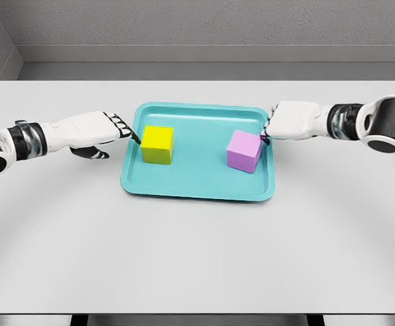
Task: Push two cubes
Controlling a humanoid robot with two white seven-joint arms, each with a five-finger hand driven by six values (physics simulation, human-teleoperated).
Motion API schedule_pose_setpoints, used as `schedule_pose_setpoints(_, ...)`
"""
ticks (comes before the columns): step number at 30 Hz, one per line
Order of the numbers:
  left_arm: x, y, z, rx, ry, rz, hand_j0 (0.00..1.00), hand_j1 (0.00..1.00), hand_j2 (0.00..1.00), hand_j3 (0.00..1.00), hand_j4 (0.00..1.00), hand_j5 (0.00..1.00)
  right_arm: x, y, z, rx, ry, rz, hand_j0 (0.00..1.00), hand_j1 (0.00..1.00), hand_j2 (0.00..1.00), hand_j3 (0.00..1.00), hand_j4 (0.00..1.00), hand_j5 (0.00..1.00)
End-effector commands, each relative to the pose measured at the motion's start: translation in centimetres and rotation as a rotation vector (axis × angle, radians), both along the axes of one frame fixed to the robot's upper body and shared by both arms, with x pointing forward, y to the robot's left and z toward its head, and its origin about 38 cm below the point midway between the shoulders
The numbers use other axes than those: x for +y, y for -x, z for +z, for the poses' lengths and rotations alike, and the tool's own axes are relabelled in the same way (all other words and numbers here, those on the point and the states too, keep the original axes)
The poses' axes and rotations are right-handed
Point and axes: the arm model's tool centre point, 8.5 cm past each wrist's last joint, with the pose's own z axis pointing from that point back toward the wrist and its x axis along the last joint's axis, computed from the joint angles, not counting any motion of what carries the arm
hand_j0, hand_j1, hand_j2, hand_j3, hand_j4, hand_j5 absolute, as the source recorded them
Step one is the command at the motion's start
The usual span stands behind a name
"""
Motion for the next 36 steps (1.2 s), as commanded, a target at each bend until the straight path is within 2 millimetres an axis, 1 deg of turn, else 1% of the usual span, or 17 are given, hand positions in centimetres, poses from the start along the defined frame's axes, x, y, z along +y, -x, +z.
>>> schedule_pose_setpoints(1,-0.1,0.0,0.1,0.0,0.004,0.0,0.78,0.78,0.78,0.78,0.78,0.78,-0.2,0.1,0.1,-0.001,0.002,-0.003,0.56,0.56,0.56,0.56,0.56,0.56)
schedule_pose_setpoints(5,-0.1,0.0,0.1,0.001,0.004,-0.001,0.78,0.78,0.78,0.78,0.78,0.78,-0.1,0.3,-0.5,0.012,-0.001,-0.001,0.56,0.56,0.56,0.56,0.56,0.56)
schedule_pose_setpoints(6,-0.2,0.0,0.0,0.002,0.006,-0.001,0.78,0.78,0.78,0.78,0.78,0.78,-0.6,0.4,-0.6,0.014,0.006,-0.008,0.56,0.56,0.56,0.56,0.56,0.56)
schedule_pose_setpoints(7,-0.5,0.0,-0.1,0.003,0.01,-0.007,0.78,0.78,0.78,0.78,0.78,0.78,-1.4,0.4,-0.4,0.013,0.013,-0.021,0.56,0.56,0.56,0.56,0.56,0.56)
schedule_pose_setpoints(8,-0.6,0.0,-0.2,0.007,0.006,-0.009,0.78,0.78,0.78,0.78,0.78,0.78,-1.5,0.4,-0.4,0.013,0.012,-0.024,0.56,0.56,0.56,0.56,0.56,0.56)
schedule_pose_setpoints(11,-0.5,-0.1,-0.2,0.006,0.005,-0.007,0.78,0.78,0.78,0.78,0.78,0.78,-1.5,0.4,-0.3,0.015,0.008,-0.021,0.56,0.56,0.56,0.56,0.56,0.56)
schedule_pose_setpoints(13,-0.9,-0.2,-0.2,0.012,0.006,-0.012,0.78,0.78,0.78,0.78,0.78,0.78,-1.5,0.5,-0.4,0.018,0.005,-0.021,0.56,0.56,0.56,0.56,0.56,0.56)
schedule_pose_setpoints(14,-1.1,-0.2,-0.2,0.01,0.009,-0.015,0.78,0.78,0.78,0.78,0.78,0.78,-1.4,0.5,-0.3,0.017,0.005,-0.018,0.56,0.56,0.56,0.56,0.56,0.56)
schedule_pose_setpoints(15,-1.2,-0.2,-0.2,0.013,0.007,-0.016,0.78,0.78,0.78,0.78,0.78,0.78,-0.8,0.8,0.0,0.005,0.002,0.003,0.56,0.56,0.56,0.56,0.56,0.56)
schedule_pose_setpoints(17,-1.2,-0.3,-0.1,0.012,0.006,-0.017,0.78,0.78,0.78,0.78,0.78,0.78,-0.3,0.9,0.0,0.004,-0.002,0.014,0.56,0.56,0.56,0.56,0.56,0.56)
schedule_pose_setpoints(23,-1.2,-0.4,0.0,0.01,0.007,-0.016,0.78,0.78,0.78,0.78,0.78,0.78,0.2,1.1,-0.4,0.012,-0.007,0.023,0.56,0.56,0.56,0.56,0.56,0.56)
schedule_pose_setpoints(25,-1.0,-0.6,0.0,0.011,0.005,-0.007,0.78,0.78,0.78,0.78,0.78,0.78,0.6,1.4,-0.1,0.003,-0.01,0.039,0.56,0.56,0.56,0.56,0.56,0.56)
schedule_pose_setpoints(27,-0.9,-0.7,0.1,0.01,0.005,-0.003,0.78,0.78,0.78,0.78,0.78,0.78,0.6,1.5,-0.4,0.009,-0.01,0.04,0.56,0.56,0.56,0.56,0.56,0.56)
schedule_pose_setpoints(30,-0.8,-0.8,0.2,0.009,0.005,0.0,0.78,0.78,0.78,0.78,0.78,0.78,1.4,1.5,-0.5,0.01,-0.019,0.051,0.56,0.56,0.56,0.56,0.56,0.56)
schedule_pose_setpoints(36,-0.7,-1.1,0.4,0.007,0.004,0.005,0.78,0.78,0.78,0.78,0.78,0.78,2.2,1.5,-0.6,0.01,-0.032,0.064,0.56,0.56,0.56,0.56,0.56,0.56)
